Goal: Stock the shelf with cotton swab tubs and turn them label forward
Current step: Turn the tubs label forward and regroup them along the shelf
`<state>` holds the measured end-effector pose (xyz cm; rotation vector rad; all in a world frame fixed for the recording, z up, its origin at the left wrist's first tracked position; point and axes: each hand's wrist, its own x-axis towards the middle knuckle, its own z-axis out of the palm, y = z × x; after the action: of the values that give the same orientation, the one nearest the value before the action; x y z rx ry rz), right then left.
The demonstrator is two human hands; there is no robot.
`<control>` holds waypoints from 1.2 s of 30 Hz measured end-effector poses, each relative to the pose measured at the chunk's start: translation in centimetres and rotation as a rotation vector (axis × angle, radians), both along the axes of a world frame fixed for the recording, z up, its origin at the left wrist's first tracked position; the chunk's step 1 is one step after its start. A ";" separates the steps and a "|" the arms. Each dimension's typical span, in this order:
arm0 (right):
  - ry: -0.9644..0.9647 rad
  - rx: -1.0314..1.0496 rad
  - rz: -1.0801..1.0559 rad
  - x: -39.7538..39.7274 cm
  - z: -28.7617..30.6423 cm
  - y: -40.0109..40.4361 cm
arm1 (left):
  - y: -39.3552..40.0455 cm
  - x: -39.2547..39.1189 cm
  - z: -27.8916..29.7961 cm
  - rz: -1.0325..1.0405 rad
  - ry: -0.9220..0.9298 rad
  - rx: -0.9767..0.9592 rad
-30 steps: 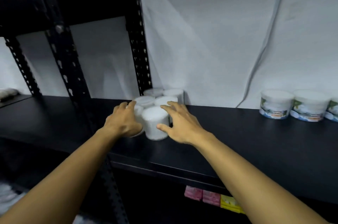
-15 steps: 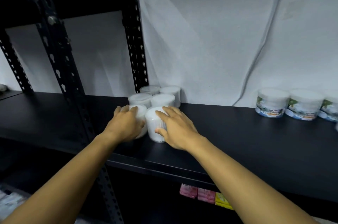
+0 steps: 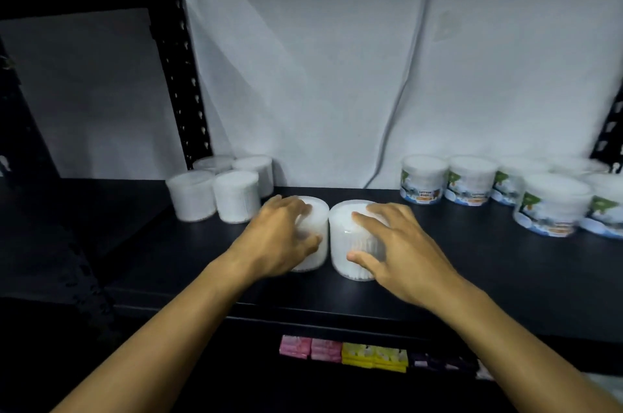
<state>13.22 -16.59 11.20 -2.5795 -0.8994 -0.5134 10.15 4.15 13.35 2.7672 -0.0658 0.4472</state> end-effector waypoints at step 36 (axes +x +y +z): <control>0.409 0.445 0.191 2.5 -0.7 -9.3 | -5.0 -0.8 -1.1 0.009 -0.130 -0.120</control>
<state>15.68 -25.87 10.47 -2.0620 -0.7711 -0.1033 9.36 -0.89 12.22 2.6194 -0.0559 0.6123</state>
